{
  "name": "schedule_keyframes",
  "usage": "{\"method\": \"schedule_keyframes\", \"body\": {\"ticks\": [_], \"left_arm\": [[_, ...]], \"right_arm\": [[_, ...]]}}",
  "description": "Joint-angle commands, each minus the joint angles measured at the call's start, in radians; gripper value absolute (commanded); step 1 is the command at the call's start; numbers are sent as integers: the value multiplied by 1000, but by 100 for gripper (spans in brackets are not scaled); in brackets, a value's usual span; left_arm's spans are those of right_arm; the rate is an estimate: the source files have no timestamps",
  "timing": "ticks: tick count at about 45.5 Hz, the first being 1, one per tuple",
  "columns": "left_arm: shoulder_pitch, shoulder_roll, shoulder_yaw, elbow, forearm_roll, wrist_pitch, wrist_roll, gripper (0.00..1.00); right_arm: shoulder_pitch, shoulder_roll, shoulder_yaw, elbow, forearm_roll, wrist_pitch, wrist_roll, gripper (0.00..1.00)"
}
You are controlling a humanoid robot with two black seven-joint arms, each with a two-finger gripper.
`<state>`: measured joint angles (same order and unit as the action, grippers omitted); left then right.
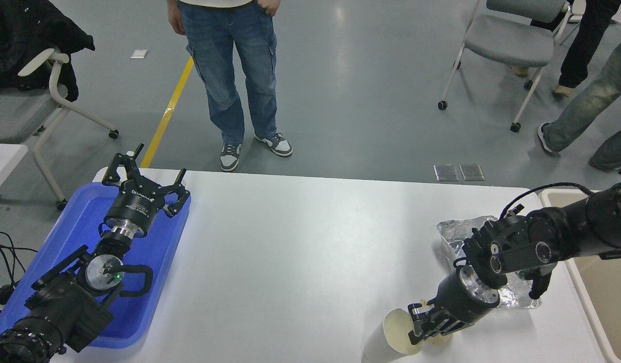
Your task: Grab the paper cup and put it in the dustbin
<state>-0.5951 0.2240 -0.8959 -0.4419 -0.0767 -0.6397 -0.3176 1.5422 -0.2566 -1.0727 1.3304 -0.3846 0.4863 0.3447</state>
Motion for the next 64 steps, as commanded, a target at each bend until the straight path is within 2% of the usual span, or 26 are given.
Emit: {"method": "schedule_keyframes", "body": {"ticks": [1, 7, 16, 37, 60, 64], "left_arm": [[0, 0, 0, 0, 0, 0, 0, 100], [0, 0, 0, 0, 0, 0, 0, 100], [0, 0, 0, 0, 0, 0, 0, 100], [0, 0, 0, 0, 0, 0, 0, 100], [0, 0, 0, 0, 0, 0, 0, 100], [0, 0, 0, 0, 0, 0, 0, 100]], "right_arm": [[127, -82, -3, 55, 0, 132, 0, 0], [255, -141, -15, 122, -13, 205, 0, 0], [462, -154, -76, 191, -13, 299, 2, 0], [746, -177, -164, 196, -7, 299, 2, 0], [808, -196, -197, 196, -11, 299, 0, 0], [808, -226, -199, 193, -14, 299, -3, 0]]}}
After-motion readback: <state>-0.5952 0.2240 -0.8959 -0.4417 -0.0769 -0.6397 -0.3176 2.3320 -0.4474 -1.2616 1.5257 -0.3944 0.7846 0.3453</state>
